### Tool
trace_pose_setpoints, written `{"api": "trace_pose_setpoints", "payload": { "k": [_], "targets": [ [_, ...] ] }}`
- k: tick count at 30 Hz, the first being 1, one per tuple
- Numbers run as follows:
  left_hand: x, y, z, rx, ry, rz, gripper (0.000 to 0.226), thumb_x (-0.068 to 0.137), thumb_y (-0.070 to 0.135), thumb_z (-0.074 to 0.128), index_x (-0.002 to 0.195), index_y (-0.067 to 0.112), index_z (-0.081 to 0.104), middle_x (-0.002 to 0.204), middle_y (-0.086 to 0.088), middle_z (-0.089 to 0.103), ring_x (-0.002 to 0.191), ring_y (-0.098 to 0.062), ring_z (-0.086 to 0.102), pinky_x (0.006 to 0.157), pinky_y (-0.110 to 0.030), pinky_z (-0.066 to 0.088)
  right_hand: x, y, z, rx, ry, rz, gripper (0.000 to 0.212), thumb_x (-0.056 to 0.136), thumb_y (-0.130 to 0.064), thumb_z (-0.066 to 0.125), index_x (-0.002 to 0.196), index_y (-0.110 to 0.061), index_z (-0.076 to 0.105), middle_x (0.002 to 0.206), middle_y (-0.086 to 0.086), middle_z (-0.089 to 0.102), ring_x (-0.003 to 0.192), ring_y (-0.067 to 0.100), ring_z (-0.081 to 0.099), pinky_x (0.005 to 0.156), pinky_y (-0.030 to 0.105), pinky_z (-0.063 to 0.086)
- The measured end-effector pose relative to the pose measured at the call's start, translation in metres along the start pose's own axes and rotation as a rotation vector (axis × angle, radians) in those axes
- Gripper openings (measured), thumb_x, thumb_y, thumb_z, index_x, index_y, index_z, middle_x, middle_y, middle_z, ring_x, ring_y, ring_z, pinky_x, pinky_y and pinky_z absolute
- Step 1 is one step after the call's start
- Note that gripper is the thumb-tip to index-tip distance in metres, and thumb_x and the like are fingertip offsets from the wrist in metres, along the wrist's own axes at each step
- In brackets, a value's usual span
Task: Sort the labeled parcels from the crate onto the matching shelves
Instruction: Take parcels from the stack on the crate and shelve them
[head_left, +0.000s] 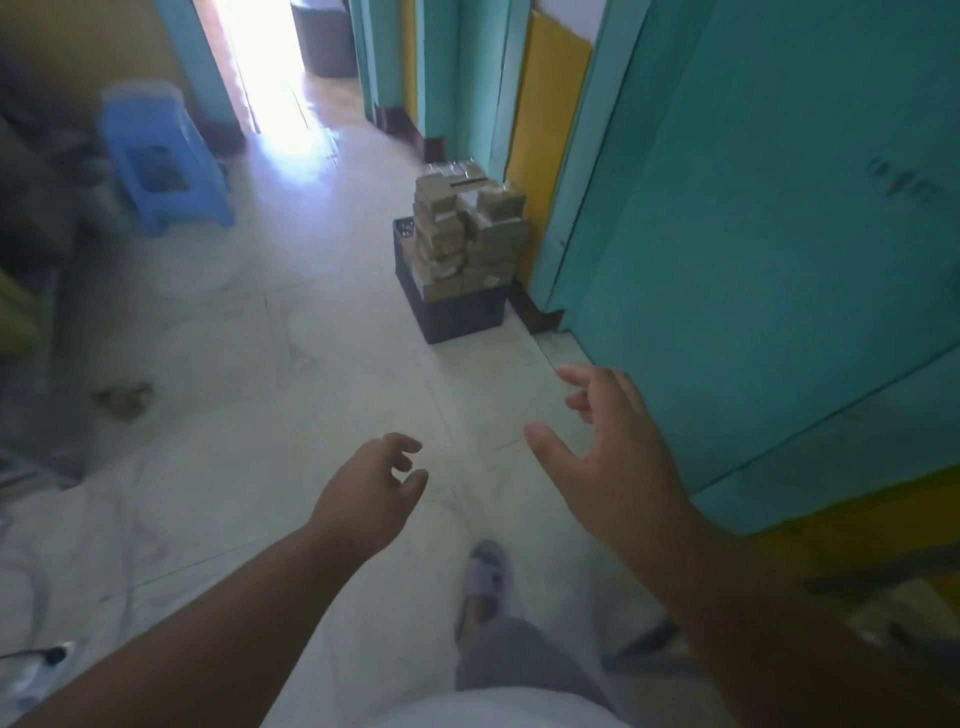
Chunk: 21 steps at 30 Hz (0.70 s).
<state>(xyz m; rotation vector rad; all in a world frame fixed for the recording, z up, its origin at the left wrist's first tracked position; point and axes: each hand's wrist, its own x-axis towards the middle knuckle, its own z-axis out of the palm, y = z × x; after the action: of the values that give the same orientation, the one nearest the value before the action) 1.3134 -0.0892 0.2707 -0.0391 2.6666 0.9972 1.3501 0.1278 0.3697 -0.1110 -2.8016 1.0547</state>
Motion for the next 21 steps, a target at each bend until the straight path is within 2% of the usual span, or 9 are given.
{"api": "trace_pose_setpoints", "payload": {
  "k": [6, 9, 12, 16, 19, 21],
  "targets": [
    [0.121, 0.002, -0.056, -0.068, 0.06, -0.104, 0.031, 0.095, 0.038, 0.061, 0.125, 0.03, 0.058, 0.112, 0.006, 0.062, 0.096, -0.015, 0.062, 0.087, -0.035, 0.054, 0.157, -0.026, 0.02, -0.025, -0.025, -0.11, 0.052, 0.089, -0.038, 0.067, 0.136, -0.025, 0.049, 0.131, -0.003, 0.05, 0.113, 0.011, 0.053, 0.09, 0.022, 0.039],
    [0.179, 0.007, -0.096, -0.121, 0.125, -0.136, 0.03, 0.095, 0.038, 0.062, 0.123, 0.03, 0.059, 0.109, 0.006, 0.063, 0.094, -0.014, 0.063, 0.082, -0.035, 0.054, 0.232, -0.051, 0.03, -0.029, -0.068, -0.178, 0.052, 0.089, -0.04, 0.067, 0.136, -0.025, 0.049, 0.132, -0.005, 0.05, 0.117, 0.012, 0.052, 0.09, 0.021, 0.04],
    [0.232, -0.001, -0.129, -0.181, 0.161, -0.16, 0.028, 0.095, 0.038, 0.062, 0.122, 0.03, 0.059, 0.108, 0.006, 0.063, 0.091, -0.011, 0.064, 0.078, -0.033, 0.055, 0.302, -0.072, 0.06, -0.034, -0.084, -0.218, 0.053, 0.089, -0.043, 0.066, 0.136, -0.026, 0.048, 0.132, -0.006, 0.05, 0.117, 0.011, 0.052, 0.083, 0.016, 0.04],
    [0.307, -0.032, -0.167, -0.226, 0.153, -0.186, 0.025, 0.095, 0.036, 0.062, 0.12, 0.03, 0.058, 0.106, 0.007, 0.063, 0.089, -0.01, 0.064, 0.078, -0.035, 0.056, 0.383, -0.094, 0.115, -0.014, -0.073, -0.19, 0.052, 0.09, -0.045, 0.065, 0.135, -0.028, 0.047, 0.133, -0.005, 0.049, 0.115, 0.011, 0.052, 0.084, 0.019, 0.046],
    [0.38, -0.055, -0.208, -0.175, 0.129, -0.158, 0.028, 0.094, 0.037, 0.064, 0.121, 0.029, 0.059, 0.104, 0.008, 0.064, 0.088, -0.011, 0.065, 0.079, -0.035, 0.056, 0.439, -0.111, 0.147, -0.031, -0.039, -0.141, 0.05, 0.09, -0.045, 0.063, 0.134, -0.029, 0.047, 0.129, -0.007, 0.049, 0.109, 0.007, 0.052, 0.074, 0.011, 0.041],
    [0.427, -0.054, -0.236, -0.151, 0.096, -0.121, 0.028, 0.094, 0.037, 0.064, 0.121, 0.029, 0.059, 0.106, 0.006, 0.065, 0.088, -0.012, 0.065, 0.078, -0.035, 0.056, 0.475, -0.122, 0.156, -0.05, -0.01, -0.112, 0.048, 0.09, -0.044, 0.064, 0.133, -0.027, 0.048, 0.126, -0.007, 0.051, 0.107, 0.008, 0.053, 0.074, 0.012, 0.042]
  ]
}}
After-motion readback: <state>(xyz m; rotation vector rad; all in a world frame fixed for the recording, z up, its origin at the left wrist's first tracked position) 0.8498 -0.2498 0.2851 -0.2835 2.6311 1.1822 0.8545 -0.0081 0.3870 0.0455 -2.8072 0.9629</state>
